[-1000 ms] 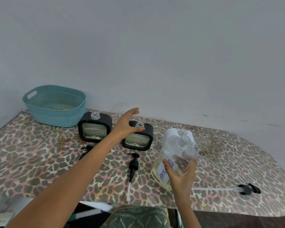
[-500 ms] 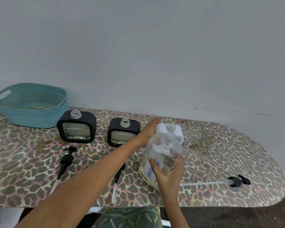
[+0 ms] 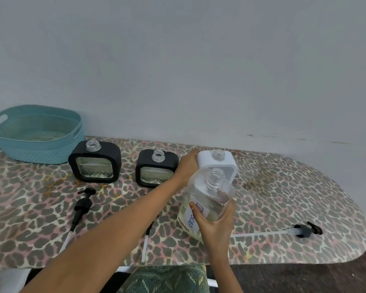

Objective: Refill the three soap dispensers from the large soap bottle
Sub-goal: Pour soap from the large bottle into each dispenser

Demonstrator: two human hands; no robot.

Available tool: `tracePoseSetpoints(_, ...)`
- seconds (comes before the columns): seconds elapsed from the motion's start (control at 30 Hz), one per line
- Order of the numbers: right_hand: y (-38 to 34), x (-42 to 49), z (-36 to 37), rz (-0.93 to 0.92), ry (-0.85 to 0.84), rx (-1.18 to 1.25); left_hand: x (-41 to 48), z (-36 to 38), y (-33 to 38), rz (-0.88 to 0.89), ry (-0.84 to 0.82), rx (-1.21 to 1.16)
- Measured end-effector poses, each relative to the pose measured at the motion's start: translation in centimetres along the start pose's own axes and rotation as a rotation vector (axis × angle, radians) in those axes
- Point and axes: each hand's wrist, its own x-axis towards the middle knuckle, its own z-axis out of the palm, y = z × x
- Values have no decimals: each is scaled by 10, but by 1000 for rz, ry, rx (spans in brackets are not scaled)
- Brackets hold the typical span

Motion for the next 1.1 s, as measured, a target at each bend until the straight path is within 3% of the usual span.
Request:
tracePoseSetpoints(0.43, -6, 0, -2, 30, -12, -7, -40, -89, 56, 158, 199, -218)
tracePoseSetpoints(0.77, -6, 2, -4, 13, -2, -92, -105, -140, 4, 92, 253, -277)
tracePoseSetpoints(1.1, -19, -1, 1, -104, -2, -153, -150, -144, -51, 62, 169, -330)
